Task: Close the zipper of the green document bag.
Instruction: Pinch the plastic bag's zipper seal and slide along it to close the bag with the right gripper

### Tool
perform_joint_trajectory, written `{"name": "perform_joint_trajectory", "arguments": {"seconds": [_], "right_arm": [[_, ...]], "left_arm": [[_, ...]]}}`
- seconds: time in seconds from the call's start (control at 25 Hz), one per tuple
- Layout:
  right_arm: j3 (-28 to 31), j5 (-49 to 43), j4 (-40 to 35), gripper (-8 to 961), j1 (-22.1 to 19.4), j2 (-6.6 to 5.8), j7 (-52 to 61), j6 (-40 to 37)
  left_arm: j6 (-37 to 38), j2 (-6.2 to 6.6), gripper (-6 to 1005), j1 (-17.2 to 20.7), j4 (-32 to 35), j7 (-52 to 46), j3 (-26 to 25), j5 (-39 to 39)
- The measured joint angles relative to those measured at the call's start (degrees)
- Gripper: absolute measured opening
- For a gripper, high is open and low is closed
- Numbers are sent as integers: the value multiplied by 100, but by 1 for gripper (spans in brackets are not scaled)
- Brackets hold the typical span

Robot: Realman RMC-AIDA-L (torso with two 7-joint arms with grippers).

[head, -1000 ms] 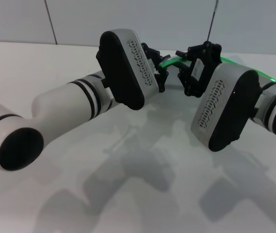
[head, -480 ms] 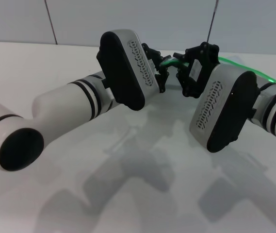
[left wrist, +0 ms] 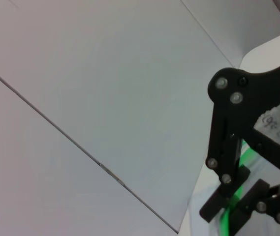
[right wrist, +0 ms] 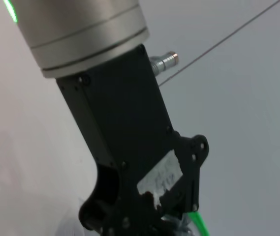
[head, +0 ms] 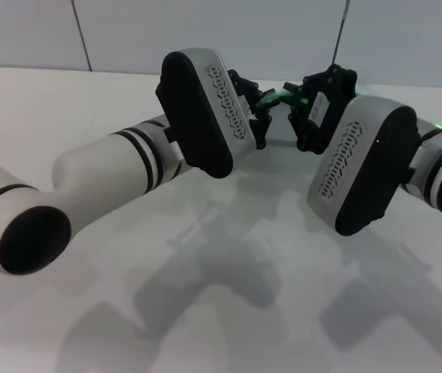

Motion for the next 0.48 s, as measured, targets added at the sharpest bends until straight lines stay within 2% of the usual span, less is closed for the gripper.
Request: {"name": "perform_joint_trajectory", "arguments": {"seconds": [0.48], "right_arm": [[162, -274, 220, 68, 0, 0, 117, -7]], "left_arm": [[282, 17, 90, 162, 59, 0, -17, 1]]}}
